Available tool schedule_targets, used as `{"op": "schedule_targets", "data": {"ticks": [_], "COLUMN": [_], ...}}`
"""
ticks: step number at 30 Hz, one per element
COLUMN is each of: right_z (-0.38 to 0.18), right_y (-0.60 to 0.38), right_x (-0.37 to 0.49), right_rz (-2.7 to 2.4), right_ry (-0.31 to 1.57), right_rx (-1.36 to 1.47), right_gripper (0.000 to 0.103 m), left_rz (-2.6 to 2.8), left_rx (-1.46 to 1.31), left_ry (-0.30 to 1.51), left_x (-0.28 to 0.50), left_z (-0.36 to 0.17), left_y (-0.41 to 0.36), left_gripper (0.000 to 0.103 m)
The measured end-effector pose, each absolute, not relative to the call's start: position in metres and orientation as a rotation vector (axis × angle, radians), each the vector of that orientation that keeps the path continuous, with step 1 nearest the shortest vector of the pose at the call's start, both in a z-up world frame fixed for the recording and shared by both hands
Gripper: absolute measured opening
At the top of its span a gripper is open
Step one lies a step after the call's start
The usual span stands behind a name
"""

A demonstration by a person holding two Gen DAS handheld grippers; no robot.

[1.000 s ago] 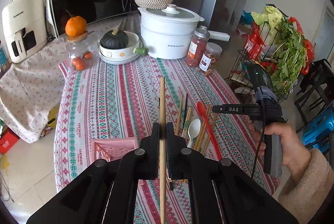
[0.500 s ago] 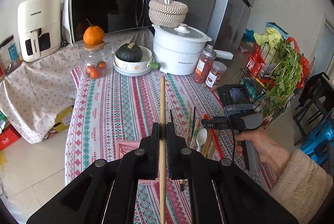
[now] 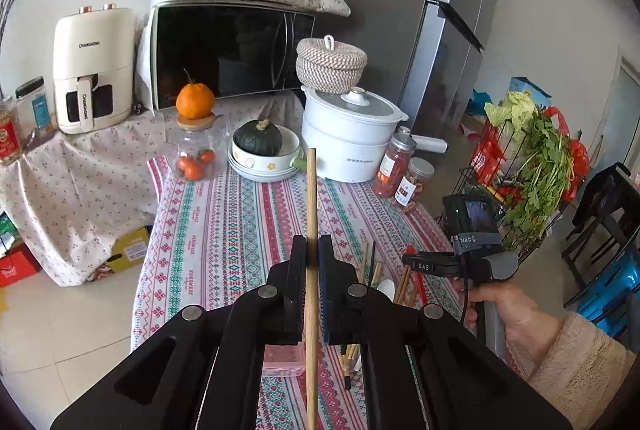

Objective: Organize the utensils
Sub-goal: 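Lift the chopstick with the left tool while the right tool grasps the red spoon, then lower the chopstick into the pink basket with the left tool while the right tool carries the red spoon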

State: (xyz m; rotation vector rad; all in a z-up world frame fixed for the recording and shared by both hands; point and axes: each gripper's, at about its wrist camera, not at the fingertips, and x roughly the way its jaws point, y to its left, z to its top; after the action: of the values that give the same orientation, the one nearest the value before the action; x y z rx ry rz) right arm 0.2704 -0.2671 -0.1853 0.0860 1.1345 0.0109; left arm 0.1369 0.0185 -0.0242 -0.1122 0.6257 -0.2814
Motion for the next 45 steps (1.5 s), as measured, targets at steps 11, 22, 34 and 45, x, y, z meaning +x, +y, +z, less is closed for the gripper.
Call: {"op": "schedule_targets", "data": {"ticks": [11, 22, 34, 45], "right_z": [-0.104, -0.064, -0.046, -0.024], "right_y": [-0.254, -0.226, -0.196, -0.141], "right_x": [0.216, 0.185, 0.169, 0.162], "right_rz": [0.083, 0.13, 0.176, 0.224], "right_ry": [0.889, 0.714, 0.594, 0.443], "right_rx": [0.113, 0.136, 0.152, 0.244], "right_gripper": [0.029, 0.029, 0.029, 0.03], "left_rz": [-0.124, -0.067, -0.11, -0.02], "left_rx": [-0.118, -0.112, -0.14, -0.078], "left_ry": [0.245, 0.358, 0.541, 0.766], "left_x": [0.118, 0.171, 0.183, 0.151], "left_z": [-0.003, -0.076, -0.089, -0.083], "left_y": [0.039, 0.041, 0.052, 0.088], "left_gripper": [0.005, 0.006, 0.051, 0.075]}}
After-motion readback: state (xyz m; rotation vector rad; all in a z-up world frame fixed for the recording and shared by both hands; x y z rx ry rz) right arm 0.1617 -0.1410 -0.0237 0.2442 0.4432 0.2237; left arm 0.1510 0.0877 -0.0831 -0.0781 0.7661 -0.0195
